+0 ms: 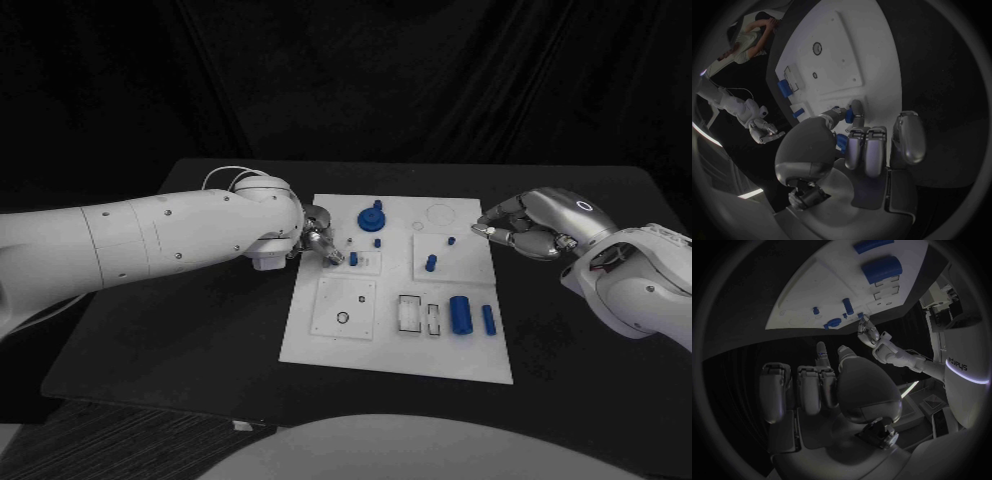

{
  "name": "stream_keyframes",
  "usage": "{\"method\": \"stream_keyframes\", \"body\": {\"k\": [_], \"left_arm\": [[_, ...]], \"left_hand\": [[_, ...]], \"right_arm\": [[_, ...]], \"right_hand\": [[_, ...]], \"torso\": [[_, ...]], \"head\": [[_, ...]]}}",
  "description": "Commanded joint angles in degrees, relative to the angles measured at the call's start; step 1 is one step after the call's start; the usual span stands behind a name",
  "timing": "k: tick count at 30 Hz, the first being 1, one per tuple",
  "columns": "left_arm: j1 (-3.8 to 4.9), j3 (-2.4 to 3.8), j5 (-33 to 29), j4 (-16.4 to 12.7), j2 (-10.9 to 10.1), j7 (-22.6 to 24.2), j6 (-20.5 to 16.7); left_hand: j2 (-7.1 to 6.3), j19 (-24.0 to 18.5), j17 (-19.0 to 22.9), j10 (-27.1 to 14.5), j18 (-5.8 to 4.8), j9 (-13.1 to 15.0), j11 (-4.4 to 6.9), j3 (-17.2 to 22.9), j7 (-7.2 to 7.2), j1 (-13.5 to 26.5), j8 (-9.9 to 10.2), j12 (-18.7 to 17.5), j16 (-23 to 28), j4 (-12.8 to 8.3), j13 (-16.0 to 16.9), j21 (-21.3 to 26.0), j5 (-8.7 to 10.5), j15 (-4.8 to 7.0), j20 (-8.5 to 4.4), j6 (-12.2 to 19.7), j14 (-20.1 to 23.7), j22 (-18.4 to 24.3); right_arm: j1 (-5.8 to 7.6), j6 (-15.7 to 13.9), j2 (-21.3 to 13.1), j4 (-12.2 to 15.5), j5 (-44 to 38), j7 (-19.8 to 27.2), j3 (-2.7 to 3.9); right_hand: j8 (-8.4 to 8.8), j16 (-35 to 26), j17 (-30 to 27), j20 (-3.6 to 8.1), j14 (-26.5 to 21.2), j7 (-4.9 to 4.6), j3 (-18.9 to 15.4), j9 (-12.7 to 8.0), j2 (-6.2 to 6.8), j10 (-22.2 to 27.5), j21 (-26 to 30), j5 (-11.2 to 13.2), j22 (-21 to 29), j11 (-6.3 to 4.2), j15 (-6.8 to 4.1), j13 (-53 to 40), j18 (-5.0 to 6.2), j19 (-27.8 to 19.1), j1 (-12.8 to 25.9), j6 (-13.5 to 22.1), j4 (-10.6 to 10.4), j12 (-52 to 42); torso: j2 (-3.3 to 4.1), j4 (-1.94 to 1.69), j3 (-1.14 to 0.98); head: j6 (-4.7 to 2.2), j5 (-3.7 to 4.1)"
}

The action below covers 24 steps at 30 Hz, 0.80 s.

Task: Assemble the parts on the task board

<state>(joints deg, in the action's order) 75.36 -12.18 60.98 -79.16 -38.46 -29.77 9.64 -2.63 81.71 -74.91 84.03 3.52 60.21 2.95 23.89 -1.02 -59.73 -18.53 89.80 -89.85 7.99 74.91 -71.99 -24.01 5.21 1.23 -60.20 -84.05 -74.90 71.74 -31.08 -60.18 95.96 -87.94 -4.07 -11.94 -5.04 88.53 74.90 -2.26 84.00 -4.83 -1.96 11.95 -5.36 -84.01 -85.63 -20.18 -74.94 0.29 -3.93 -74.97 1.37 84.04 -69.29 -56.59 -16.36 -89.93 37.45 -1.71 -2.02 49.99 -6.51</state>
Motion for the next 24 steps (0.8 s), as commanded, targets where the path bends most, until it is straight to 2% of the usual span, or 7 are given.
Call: {"method": "stream_keyframes", "body": {"k": [1, 10, 12, 16, 18, 24], "left_arm": [[-0.32, -0.02, -0.1, 0.0, 0.1, 0.4, 0.6], [-0.55, -0.02, -0.1, 0.2, 0.2, 0.3, 0.3], [-0.57, -0.02, -0.1, 0.2, 0.2, 0.2, 0.4], [-0.59, -0.02, -0.1, 0.3, 0.2, -0.1, 0.7], [-0.6, -0.02, -0.1, 0.3, 0.1, -0.2, 0.9], [-0.61, -0.02, -0.1, 0.3, -0.1, -0.1, 1.0]], "left_hand": [[0.11, 0.0, -15.1, 5.6, 0.34, -0.1, 0.0, -0.2, 0.07, 0.8, 0.0, -0.3, -0.1, 0.4, 14.6, 0.1, 0.43, 0.26, -0.18, 0.4, -5.9, -10.0], [0.24, -0.1, -15.1, 5.5, 0.37, -0.4, -0.07, -0.8, -0.01, 1.4, 0.1, -0.4, -0.1, 1.3, 14.5, 0.3, 1.62, 0.19, -0.13, 0.5, -5.9, -9.9], [0.24, -0.1, -15.1, 5.5, 0.39, -0.7, -0.17, -2.0, -0.13, 2.5, 0.2, -0.5, -0.1, 2.7, 14.5, 0.5, 5.51, 0.06, -0.03, 0.5, -5.9, -9.9], [0.05, -0.2, -15.1, 5.4, 0.42, -1.2, -0.4, -4.9, -0.37, 4.1, 0.4, -0.6, -0.1, 5.0, 14.3, 0.7, 7.74, -0.09, 0.12, 0.5, -5.9, -9.8], [0.17, -0.4, -15.1, 5.3, 0.48, -2.0, -0.65, -6.8, -0.67, 5.2, 1.1, -0.8, -0.1, 6.8, 14.2, 1.1, 9.58, -0.29, 0.3, 1.0, -5.9, -9.7], [0.27, -0.7, -15.1, 5.0, 0.59, -2.8, -0.97, -9.5, -0.99, 6.8, 1.8, -1.1, -0.1, 8.6, 13.9, 1.6, 11.16, -0.57, 0.54, 1.5, -5.9, -9.6]], "right_arm": [[-0.14, -0.5, 0.0, 0.1, -0.1, -0.8, 0.03], [-0.18, -0.4, 0.0, 0.0, -0.1, -0.8, 0.03], [-0.19, -0.4, 0.0, 0.0, -0.1, -0.8, 0.03], [-0.2, -0.4, 0.0, 0.0, -0.1, -0.8, 0.03], [-0.2, -0.4, 0.0, 0.0, -0.1, -0.8, 0.03], [-0.22, -0.4, 0.0, 0.0, -0.1, -0.8, 0.03]], "right_hand": [[0.33, -0.3, 11.7, -0.51, 5.3, -0.39, 0.1, -0.1, -0.17, -6.0, 0.3, -0.1, -13.5, 0.55, 0.32, -15.0, -0.15, 3.7, -0.1, -0.1, -0.1, -0.1], [0.33, -0.4, 11.6, -0.51, 5.3, -0.4, 0.2, -0.1, -0.21, -6.0, 0.3, -0.1, -13.5, 0.56, 0.32, -15.0, -0.15, 3.7, -0.2, -0.1, -0.1, -0.1], [0.33, -0.4, 11.6, -0.51, 5.3, -0.4, 0.2, -0.1, -0.21, -6.0, 0.3, -0.1, -13.5, 0.56, 0.32, -15.0, -0.15, 3.7, -0.2, -0.1, -0.1, -0.1], [0.33, -0.4, 11.6, -0.51, 5.3, -0.4, 0.2, -0.1, -0.21, -6.0, 0.3, -0.1, -13.5, 0.56, 0.32, -15.0, -0.15, 3.7, -0.2, -0.1, -0.1, -0.1], [0.33, -0.4, 11.6, -0.51, 5.3, -0.4, 0.2, -0.1, -0.21, -6.0, 0.3, -0.1, -13.5, 0.56, 0.32, -15.0, -0.15, 3.7, -0.2, -0.1, -0.1, -0.1], [0.34, -0.3, 11.7, -0.52, 5.3, -0.41, 0.2, -0.1, -0.24, -6.0, 0.3, -0.1, -13.4, 0.57, 0.32, -15.0, -0.13, 3.6, -0.2, -0.1, -0.1, -0.1]], "torso": [[0.01, 0.0, 0.0], [0.0, -0.01, 0.0], [0.0, -0.02, -0.01], [-0.01, -0.02, 0.0], [0.0, -0.02, 0.0], [0.01, 0.0, 0.01]], "head": [[0.01, 0.0], [0.01, -0.06], [0.01, 0.0], [0.01, -0.01], [0.01, -0.02], [0.01, -0.01]]}}
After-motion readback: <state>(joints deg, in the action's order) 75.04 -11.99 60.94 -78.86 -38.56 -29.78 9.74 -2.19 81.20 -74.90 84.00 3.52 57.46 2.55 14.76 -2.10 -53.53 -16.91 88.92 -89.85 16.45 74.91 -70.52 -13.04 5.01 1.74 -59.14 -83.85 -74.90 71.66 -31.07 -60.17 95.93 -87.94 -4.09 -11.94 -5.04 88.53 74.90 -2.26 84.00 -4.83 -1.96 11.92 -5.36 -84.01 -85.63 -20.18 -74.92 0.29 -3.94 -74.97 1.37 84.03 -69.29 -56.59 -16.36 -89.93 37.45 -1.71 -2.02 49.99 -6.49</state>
